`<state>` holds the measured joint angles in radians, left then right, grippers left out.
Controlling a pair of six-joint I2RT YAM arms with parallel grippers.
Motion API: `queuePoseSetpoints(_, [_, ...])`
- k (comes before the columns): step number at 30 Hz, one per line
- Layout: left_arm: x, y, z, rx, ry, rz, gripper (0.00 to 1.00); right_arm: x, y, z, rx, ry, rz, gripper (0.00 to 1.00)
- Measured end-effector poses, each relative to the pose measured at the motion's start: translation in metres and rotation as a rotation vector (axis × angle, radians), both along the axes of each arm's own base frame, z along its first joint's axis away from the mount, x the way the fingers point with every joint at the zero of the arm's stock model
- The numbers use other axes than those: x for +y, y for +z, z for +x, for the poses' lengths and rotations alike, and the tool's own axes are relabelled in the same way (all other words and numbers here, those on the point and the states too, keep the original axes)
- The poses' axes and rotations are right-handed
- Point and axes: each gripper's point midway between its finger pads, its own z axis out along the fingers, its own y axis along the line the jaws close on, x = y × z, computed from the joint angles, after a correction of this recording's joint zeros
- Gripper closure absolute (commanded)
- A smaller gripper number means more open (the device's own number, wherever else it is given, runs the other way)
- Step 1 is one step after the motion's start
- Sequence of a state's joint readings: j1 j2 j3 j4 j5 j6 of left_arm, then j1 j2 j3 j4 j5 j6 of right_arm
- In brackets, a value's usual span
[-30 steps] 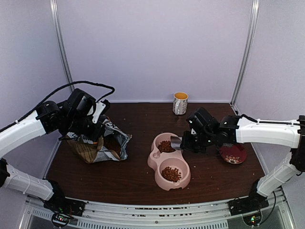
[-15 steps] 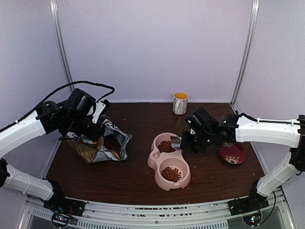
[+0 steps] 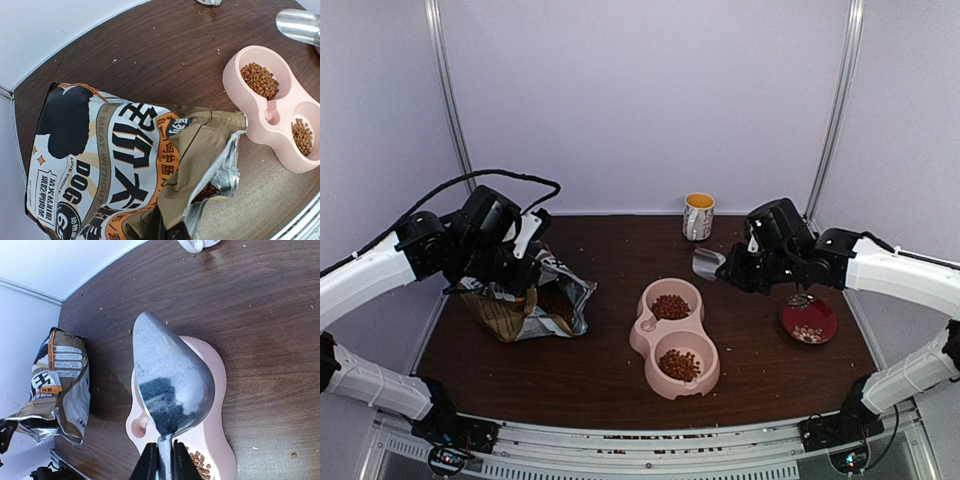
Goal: Serve the pet food
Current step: Place the spatula at the center of the board.
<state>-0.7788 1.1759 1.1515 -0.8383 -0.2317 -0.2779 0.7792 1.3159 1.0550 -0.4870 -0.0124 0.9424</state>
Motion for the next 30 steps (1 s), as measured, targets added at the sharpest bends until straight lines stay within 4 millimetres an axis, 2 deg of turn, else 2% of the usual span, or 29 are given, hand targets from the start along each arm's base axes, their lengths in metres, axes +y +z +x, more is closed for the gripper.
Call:
queuePoseSetpoints(3, [0.000, 0.000, 0.000, 0.000, 0.000, 0.000, 1.00, -0.018, -0.004, 0.011, -0.012, -0.055, 0.035, 1.00])
queuePoseSetpoints(8, [0.000, 0.001, 0.000, -0.003, 0.000, -0.002, 1.00, -0.053, -0.033, 0.029, 0.017, -0.176, 0.044, 1.00])
queuePoseSetpoints(12, [0.001, 0.002, 0.000, -0.004, 0.000, -0.003, 1.00, -0.071, -0.056, 0.042, 0.037, -0.248, 0.050, 1.00])
queuePoseSetpoints(20, [0.001, 0.002, 0.000, -0.006, 0.001, -0.004, 1.00, -0.079, -0.112, 0.057, 0.113, -0.279, 0.037, 1.00])
queuePoseSetpoints(23, [0.001, 0.002, 0.000, -0.007, 0.003, -0.003, 1.00, -0.074, -0.113, 0.064, 0.094, -0.266, 0.072, 0.99])
queuePoseSetpoints(27, [0.002, 0.002, 0.000, -0.010, 0.005, -0.001, 1.00, -0.070, -0.116, 0.065, 0.078, -0.253, 0.098, 0.83])
queuePoseSetpoints(30, [0.002, 0.002, 0.000, -0.010, 0.006, 0.000, 1.00, -0.070, -0.125, 0.059, 0.096, -0.248, 0.105, 0.76])
